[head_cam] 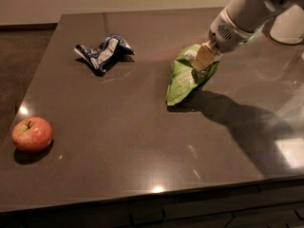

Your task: Pick green rice chip bag

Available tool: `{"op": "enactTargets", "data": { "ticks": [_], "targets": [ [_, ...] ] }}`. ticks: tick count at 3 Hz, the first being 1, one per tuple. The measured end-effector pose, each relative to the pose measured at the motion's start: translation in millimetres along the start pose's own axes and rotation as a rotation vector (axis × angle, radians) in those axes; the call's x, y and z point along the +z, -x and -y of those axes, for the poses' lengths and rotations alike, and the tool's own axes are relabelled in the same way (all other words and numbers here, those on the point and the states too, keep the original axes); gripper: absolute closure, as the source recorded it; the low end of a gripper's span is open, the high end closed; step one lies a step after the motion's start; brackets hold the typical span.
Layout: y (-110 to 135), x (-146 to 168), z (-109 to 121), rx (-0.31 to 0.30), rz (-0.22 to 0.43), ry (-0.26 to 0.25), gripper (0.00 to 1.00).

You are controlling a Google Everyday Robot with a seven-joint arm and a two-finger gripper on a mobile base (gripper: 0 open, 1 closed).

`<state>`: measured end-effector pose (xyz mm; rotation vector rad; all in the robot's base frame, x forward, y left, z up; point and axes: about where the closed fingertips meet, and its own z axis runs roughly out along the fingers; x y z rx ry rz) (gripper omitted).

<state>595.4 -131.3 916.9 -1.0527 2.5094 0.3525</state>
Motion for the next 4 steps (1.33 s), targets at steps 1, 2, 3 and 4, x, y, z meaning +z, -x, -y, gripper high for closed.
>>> {"op": "enactTargets", "data": {
  "ticks": [1,2,3,4],
  "targets": [
    [8.2,-25.8,-8.1,-0.053,0.051,0.003,1.0],
    [19.7,-55.0,-18.5,-0.125,0.099,-0.002,1.0],
    [30.6,-80.3,-26.2,-0.184,0.138,-0.017,1.0],
    [38.5,-100.5,-31.6,-0.229,0.162,-0.035,1.0]
  ]
}}
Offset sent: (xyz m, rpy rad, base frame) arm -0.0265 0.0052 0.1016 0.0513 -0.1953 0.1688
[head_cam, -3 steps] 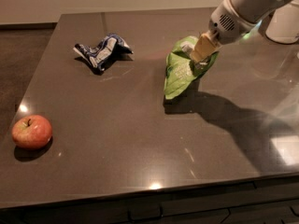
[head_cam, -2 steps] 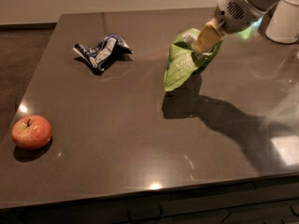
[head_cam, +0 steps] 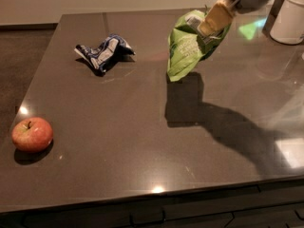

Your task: Pick green rice chip bag

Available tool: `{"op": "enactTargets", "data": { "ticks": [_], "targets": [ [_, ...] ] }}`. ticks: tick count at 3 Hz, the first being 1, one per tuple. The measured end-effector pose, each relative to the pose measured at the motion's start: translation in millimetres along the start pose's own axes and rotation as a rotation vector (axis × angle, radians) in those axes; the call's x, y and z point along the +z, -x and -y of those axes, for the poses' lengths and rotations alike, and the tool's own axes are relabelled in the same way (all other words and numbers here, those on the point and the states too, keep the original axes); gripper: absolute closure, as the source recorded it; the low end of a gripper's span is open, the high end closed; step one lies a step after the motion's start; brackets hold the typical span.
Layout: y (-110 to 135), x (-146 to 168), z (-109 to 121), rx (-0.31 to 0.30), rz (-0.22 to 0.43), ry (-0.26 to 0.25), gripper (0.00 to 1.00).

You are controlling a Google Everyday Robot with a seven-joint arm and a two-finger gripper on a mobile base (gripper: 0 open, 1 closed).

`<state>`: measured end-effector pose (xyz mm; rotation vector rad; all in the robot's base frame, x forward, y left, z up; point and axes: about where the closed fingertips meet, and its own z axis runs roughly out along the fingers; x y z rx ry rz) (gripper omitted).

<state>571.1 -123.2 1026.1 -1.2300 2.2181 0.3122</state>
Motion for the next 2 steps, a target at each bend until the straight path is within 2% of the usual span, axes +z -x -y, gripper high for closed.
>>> {"op": "enactTargets", "data": {
  "ticks": [1,2],
  "targets": [
    [6.8,-10.5,-0.2,-0.034,0.018,-0.018,1.0],
    [6.9,-10.4,-0.3,-0.035,0.018,-0.018,1.0]
  ]
}}
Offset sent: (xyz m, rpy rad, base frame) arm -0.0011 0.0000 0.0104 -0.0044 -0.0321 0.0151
